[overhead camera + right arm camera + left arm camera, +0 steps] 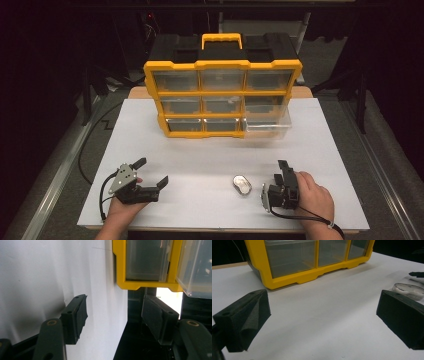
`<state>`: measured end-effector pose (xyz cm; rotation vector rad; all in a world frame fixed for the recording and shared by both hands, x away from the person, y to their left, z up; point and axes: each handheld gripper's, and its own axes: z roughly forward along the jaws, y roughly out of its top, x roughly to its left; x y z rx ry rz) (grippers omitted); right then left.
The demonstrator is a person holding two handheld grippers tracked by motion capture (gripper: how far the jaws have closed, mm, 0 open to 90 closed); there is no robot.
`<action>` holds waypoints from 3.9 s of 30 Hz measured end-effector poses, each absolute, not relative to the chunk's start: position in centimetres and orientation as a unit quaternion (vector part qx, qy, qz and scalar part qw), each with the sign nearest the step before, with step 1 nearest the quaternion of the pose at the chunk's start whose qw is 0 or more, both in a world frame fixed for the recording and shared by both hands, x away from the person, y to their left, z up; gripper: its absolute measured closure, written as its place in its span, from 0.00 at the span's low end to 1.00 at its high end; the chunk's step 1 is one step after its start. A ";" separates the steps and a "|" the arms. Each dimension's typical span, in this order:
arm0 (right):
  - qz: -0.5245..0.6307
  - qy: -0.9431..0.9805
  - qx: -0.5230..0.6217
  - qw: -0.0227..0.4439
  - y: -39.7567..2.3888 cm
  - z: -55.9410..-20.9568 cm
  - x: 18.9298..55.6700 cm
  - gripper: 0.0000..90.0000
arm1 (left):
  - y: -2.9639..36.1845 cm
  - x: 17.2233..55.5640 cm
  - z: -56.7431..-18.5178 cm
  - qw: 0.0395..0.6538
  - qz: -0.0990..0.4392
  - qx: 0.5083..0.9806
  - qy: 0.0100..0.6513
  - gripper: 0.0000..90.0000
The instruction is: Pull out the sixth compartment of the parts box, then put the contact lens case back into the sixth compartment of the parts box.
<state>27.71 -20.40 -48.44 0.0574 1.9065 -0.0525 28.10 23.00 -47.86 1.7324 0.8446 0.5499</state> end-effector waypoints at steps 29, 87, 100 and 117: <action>-0.006 0.792 0.032 0.610 -20.1 -47.2 27.2 0.00 | 23.1 28.1 -47.8 0.540 0.230 0.724 0.362 0.00; 0.465 0.705 0.439 0.306 -26.2 -46.5 27.3 0.00 | 23.3 28.5 -47.8 0.531 0.223 0.725 0.378 0.00; 0.482 0.702 0.427 0.304 -25.8 -46.3 27.4 0.00 | 23.3 28.4 -47.7 0.538 0.214 0.718 0.386 0.00; 0.476 0.702 0.424 0.317 -25.6 -46.2 27.2 0.00 | 23.4 28.6 -47.7 0.535 0.216 0.722 0.383 0.00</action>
